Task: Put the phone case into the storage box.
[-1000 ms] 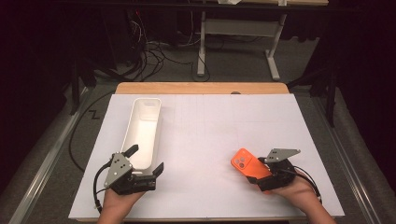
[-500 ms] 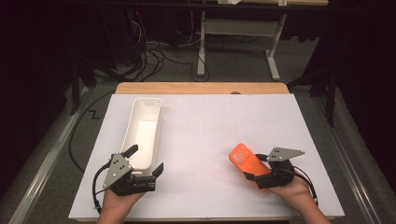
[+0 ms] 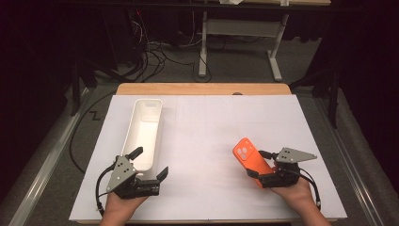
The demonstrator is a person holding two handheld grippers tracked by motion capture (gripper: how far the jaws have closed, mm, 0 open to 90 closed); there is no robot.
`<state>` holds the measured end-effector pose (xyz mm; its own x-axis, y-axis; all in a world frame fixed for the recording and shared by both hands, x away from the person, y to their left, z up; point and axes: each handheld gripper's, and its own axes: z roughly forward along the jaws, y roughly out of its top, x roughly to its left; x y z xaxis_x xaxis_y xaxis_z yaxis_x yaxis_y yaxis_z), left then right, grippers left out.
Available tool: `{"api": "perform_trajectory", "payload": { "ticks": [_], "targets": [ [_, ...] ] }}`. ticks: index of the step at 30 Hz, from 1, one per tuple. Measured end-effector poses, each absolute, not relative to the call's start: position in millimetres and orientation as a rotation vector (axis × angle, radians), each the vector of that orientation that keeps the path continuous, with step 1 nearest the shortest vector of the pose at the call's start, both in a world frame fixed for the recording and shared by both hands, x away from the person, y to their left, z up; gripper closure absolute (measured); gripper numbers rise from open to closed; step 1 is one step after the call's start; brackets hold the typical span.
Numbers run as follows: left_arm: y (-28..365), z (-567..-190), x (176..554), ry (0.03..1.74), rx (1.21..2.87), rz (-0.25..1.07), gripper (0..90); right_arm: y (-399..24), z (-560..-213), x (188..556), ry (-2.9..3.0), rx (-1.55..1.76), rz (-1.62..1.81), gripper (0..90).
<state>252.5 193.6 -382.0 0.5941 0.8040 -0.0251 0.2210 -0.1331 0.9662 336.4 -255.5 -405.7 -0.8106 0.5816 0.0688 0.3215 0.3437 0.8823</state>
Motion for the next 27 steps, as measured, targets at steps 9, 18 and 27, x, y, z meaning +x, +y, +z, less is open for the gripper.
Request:
{"api": "perform_trajectory", "payload": {
  "ticks": [9, 18, 27],
  "targets": [
    [190, -381, 252, 0.838, 1.674, 0.608, 0.1, -259, -400, 331, 2.255, 0.744, 1.576, 16.7],
    [185, -381, 250, 0.806, 1.684, 0.583, 0.1, -260, -399, 328, 2.200, 0.713, 1.645, 16.7],
    [178, -382, 250, 0.790, 1.696, 0.572, 0.1, -258, -401, 325, 2.155, 0.695, 1.669, 16.7]
  ]
}}
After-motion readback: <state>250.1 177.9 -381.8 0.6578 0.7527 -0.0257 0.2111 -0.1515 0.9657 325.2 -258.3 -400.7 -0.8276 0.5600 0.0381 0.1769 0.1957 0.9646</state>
